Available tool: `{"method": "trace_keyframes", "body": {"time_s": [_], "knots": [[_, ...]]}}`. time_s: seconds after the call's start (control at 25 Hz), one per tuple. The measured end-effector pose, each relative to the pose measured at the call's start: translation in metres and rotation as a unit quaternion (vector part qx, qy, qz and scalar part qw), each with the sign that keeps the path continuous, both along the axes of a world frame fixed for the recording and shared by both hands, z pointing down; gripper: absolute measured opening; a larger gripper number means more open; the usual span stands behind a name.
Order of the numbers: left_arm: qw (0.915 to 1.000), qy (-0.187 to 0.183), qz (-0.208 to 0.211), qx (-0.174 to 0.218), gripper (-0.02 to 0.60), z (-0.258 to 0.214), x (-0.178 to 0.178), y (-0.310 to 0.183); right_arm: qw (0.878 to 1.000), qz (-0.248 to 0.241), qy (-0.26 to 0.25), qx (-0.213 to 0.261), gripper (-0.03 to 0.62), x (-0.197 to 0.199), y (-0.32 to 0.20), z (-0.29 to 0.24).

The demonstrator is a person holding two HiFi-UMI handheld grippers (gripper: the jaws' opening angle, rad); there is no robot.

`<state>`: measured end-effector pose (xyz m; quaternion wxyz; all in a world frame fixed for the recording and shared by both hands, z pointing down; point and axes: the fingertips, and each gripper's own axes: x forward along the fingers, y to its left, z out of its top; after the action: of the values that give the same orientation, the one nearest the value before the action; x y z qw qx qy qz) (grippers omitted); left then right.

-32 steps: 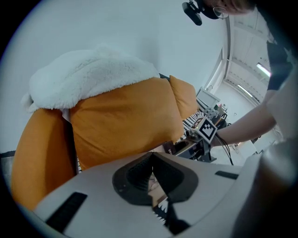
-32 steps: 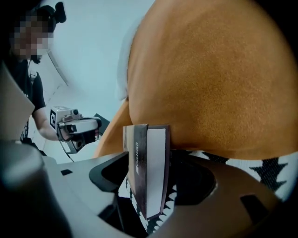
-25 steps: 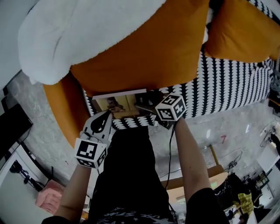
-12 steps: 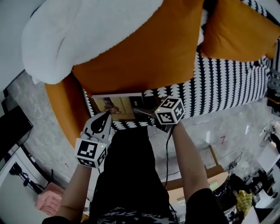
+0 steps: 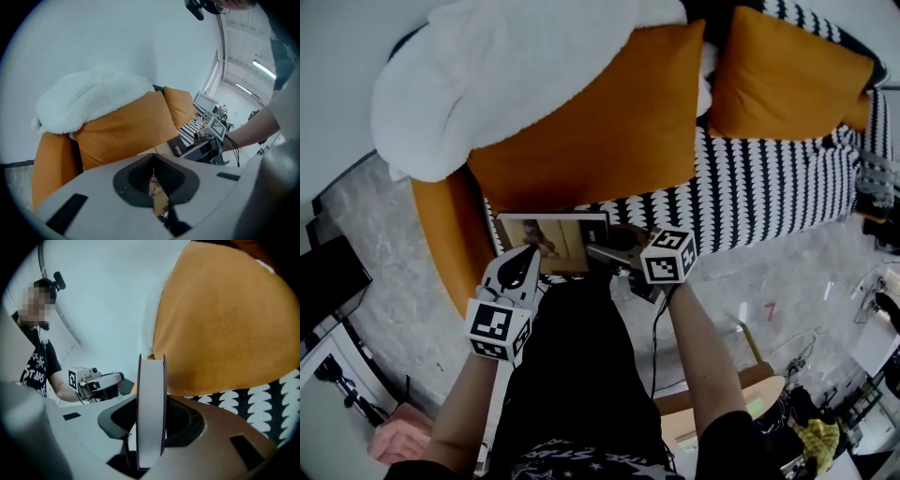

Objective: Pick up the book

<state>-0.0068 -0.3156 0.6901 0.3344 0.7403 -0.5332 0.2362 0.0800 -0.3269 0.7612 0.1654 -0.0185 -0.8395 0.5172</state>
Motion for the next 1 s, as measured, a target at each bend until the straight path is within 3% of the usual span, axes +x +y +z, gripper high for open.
{"method": "trace_keyframes", "body": {"time_s": [0.32, 0.64, 1.0], "knots": [[0.9985, -0.02, -0.002, 0.052, 0.007, -0.068, 0.004, -0.003, 0.994, 0.101, -0.033, 0.019, 0.153, 0.033, -0.03, -0.08], [0.9953, -0.02, -0.007, 0.095, 0.007, -0.139, 0.017, 0.003, 0.985, 0.152, -0.037, 0.071, 0.152, 0.066, -0.058, -0.174], [0.9903, -0.029, -0.009, 0.136, 0.006, -0.206, 0.021, 0.022, 0.966, 0.244, -0.046, 0.067, 0.15, 0.089, -0.033, -0.253]]}}
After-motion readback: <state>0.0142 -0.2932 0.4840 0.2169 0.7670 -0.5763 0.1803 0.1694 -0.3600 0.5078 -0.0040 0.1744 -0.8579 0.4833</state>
